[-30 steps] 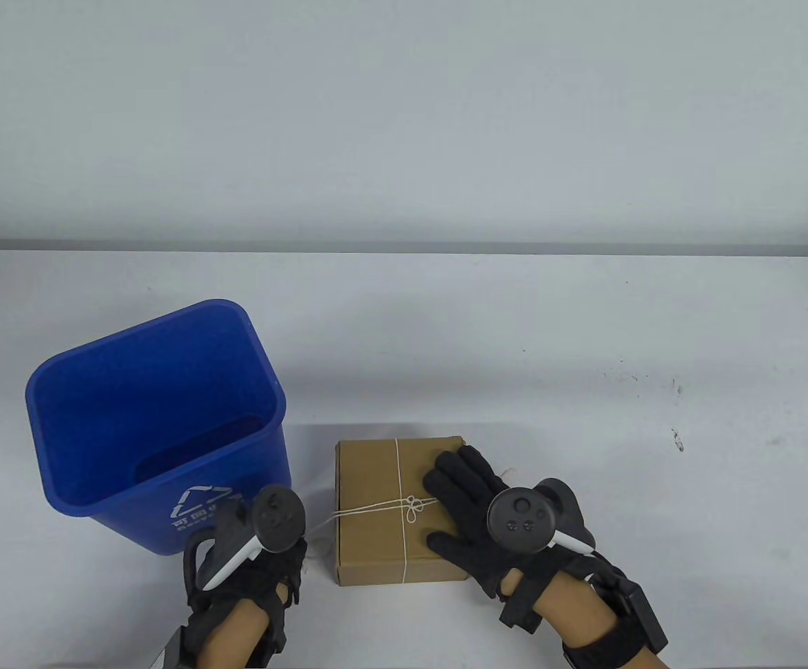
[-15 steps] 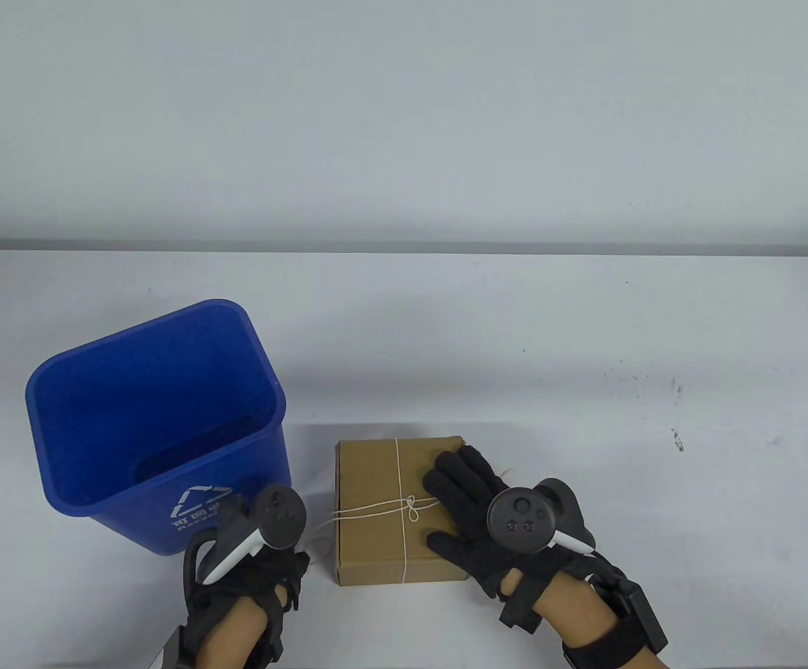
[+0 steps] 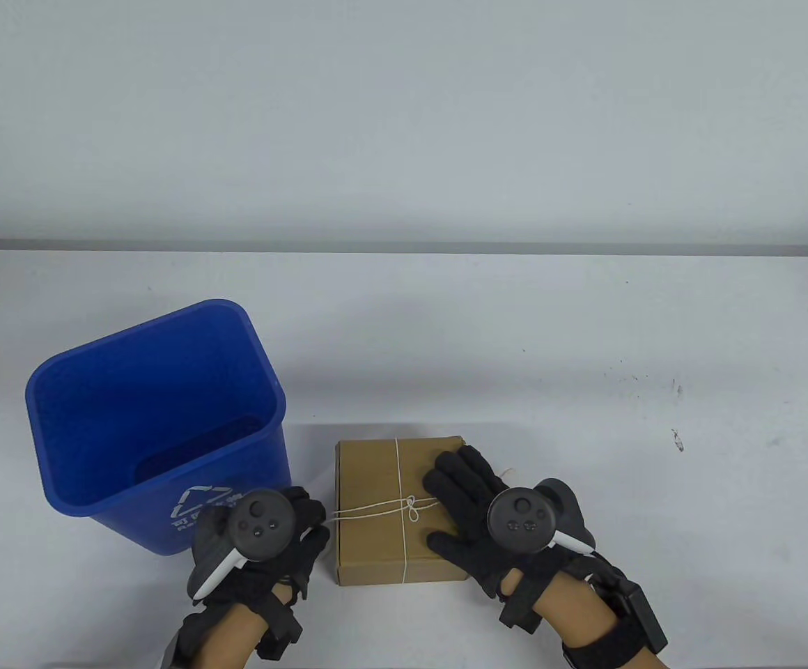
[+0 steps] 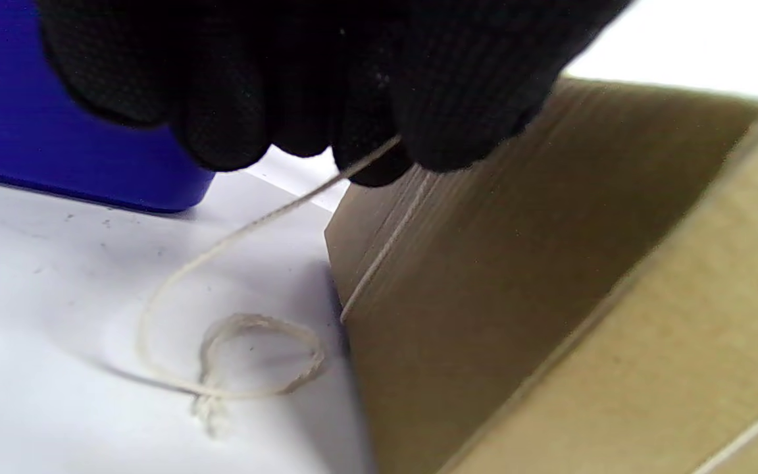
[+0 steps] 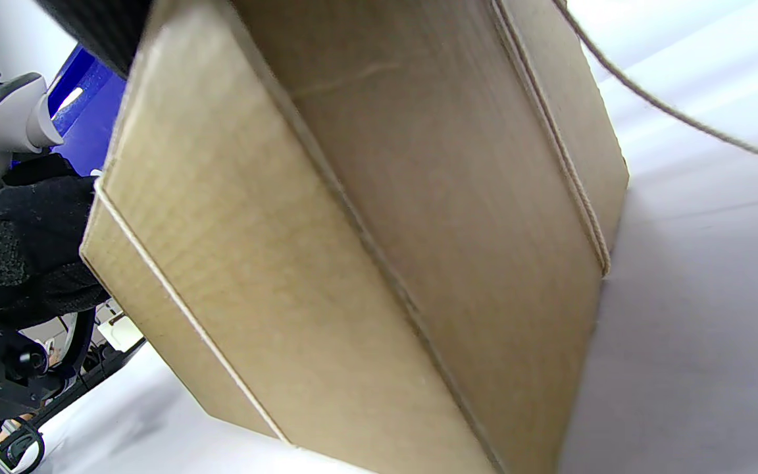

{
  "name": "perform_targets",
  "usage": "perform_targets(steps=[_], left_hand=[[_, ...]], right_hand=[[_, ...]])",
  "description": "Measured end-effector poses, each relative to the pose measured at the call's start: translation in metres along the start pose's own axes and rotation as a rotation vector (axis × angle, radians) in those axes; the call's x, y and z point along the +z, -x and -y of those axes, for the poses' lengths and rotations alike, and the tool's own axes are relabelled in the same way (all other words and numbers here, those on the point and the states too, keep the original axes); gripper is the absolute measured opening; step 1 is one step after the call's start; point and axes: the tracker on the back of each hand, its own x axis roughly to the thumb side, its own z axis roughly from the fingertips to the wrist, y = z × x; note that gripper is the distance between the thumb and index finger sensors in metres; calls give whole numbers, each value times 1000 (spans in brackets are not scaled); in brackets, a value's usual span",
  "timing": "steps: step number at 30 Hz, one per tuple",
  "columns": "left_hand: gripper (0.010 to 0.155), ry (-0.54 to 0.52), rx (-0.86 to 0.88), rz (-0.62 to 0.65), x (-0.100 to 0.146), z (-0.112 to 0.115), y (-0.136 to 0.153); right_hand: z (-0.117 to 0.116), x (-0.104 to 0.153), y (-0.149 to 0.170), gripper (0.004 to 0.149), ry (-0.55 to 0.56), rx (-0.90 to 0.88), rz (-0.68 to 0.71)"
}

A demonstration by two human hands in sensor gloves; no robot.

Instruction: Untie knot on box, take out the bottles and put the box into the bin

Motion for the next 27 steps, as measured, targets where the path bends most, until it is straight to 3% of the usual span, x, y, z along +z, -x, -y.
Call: perform_targets(steps=[19,21,24,27], left_hand=[[44,271,-216,-195,-10,22,13],[45,272,-227,-201,-10,22,13],[59,248,-136,-155,-8,16,13],[67,140,-3,-64,-4,4,10]], right_hand=[[0,0,0,76,0,0,0],[0,0,0,76,0,0,0],[0,0,0,76,0,0,0],[0,0,0,76,0,0,0]])
